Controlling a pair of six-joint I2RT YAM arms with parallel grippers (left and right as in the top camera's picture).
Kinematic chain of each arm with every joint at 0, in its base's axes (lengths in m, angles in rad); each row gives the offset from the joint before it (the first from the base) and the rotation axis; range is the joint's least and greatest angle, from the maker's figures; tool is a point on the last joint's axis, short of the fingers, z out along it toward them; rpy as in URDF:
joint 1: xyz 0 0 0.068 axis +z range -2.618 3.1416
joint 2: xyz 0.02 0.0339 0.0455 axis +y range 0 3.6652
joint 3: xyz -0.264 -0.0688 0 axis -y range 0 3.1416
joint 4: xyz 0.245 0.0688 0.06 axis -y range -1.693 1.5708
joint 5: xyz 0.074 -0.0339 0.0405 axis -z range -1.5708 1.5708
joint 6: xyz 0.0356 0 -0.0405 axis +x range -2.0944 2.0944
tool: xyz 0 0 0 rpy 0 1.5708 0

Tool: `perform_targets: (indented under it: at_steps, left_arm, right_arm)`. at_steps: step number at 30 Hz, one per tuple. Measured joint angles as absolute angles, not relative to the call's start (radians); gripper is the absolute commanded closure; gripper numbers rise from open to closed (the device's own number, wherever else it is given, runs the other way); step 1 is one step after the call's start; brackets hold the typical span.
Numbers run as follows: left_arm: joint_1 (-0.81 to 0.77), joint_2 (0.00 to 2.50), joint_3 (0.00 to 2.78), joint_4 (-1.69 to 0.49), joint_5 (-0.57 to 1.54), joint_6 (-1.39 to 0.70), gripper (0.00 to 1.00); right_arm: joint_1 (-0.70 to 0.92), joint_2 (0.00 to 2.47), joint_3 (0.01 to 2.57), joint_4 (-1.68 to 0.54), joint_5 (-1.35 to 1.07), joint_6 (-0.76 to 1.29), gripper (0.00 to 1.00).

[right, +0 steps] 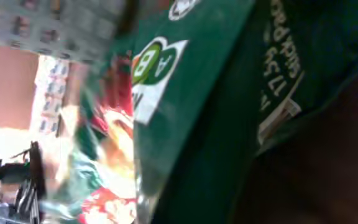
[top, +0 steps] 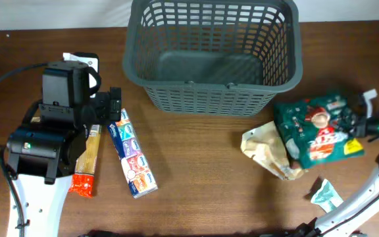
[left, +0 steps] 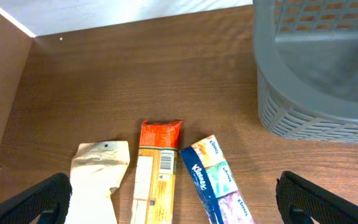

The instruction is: Pack container

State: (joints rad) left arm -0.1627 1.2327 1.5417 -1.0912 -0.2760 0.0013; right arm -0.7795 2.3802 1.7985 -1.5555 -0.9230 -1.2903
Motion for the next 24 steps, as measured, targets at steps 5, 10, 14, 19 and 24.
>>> perform_targets:
  at_steps: [5,10,14,19,24]
  left_arm:
    - [-0.163,1.233,1.542,-1.085,-0.276,0.001,0.0]
    - [-0.163,1.233,1.542,-1.083,-0.276,0.001,0.01]
    - [-0.163,1.233,1.542,-1.079,-0.276,0.001,0.01]
    - [-0.163,1.233,1.542,-1.072,-0.276,0.001,0.01]
    - [-0.163,1.233,1.542,-1.069,-0.276,0.001,0.0]
  right_arm:
    - [-0.767,2.378,2.163,-1.678,-0.909,-1.324,0.96]
    - [-0.744,2.372,2.474,-1.683,-0.914,-1.201,0.96]
    - [-0.672,2.364,2.714,-1.687,-0.931,-1.07,0.96]
    - [-0.537,2.344,3.038,-1.575,-0.974,-0.864,0.97]
    - [-0.455,2.236,3.123,-1.361,-0.999,-0.645,0.97]
